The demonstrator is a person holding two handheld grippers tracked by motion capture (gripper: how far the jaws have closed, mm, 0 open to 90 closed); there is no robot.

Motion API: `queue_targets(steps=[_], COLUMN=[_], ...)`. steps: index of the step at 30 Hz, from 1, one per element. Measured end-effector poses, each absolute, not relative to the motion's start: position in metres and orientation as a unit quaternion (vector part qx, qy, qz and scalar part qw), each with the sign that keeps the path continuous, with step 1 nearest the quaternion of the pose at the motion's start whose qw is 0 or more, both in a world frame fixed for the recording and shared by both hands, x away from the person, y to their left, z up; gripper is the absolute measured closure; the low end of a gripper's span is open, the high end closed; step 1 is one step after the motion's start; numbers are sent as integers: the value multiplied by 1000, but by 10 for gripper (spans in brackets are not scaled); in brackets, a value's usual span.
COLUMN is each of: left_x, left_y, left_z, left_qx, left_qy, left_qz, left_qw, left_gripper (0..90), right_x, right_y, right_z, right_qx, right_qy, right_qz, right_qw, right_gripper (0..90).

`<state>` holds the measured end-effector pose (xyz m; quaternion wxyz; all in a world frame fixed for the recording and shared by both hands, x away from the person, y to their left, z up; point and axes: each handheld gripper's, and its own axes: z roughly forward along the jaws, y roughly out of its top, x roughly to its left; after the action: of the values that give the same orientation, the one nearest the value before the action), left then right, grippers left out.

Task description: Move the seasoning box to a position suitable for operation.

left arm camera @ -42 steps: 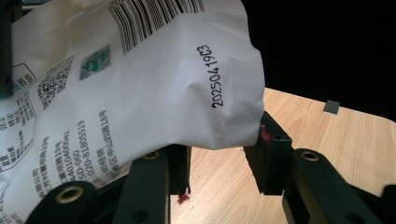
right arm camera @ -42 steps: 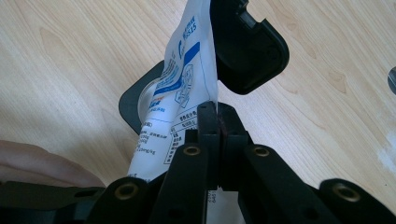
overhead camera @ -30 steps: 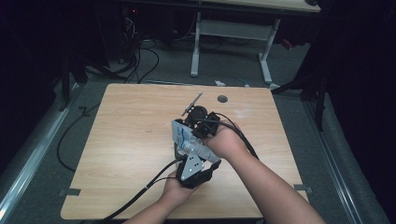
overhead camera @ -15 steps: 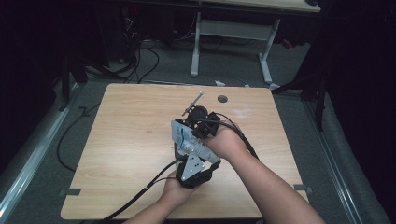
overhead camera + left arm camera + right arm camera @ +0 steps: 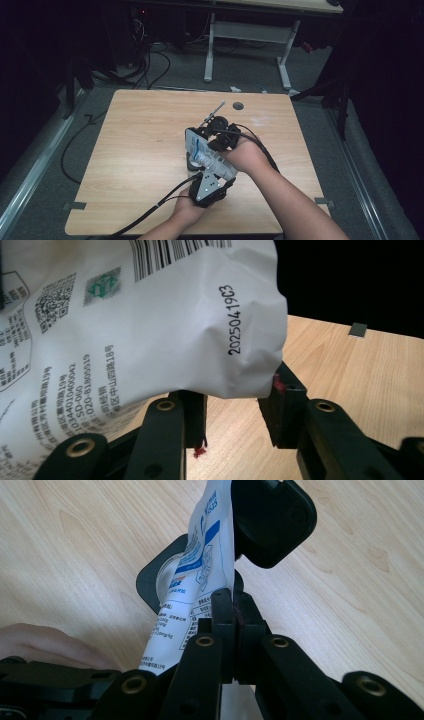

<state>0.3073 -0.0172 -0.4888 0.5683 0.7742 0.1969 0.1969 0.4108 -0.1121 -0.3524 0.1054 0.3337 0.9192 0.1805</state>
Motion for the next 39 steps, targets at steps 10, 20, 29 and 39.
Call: queue_targets(steps=[10, 20, 29, 39], left_x=[307, 306, 302, 303], left_y=[-17, -12, -9, -1], left_z=[-490, -487, -484, -492], left_qx=[777, 774, 772, 774], left_qy=[193, 189, 186, 200], left_qz=[196, 197, 193, 172], left_qw=[566, 571, 576, 576], left_gripper=[671, 669, 655, 579], right_x=[421, 429, 424, 420], right_y=[-108, -96, -106, -118], right_z=[-364, -361, -349, -348], right_qx=[339, 331, 337, 354], right_qy=[919, 918, 911, 898], right_qz=[185, 198, 219, 250], right_qw=[78, 88, 89, 75], right_gripper=[721, 900, 899, 899])
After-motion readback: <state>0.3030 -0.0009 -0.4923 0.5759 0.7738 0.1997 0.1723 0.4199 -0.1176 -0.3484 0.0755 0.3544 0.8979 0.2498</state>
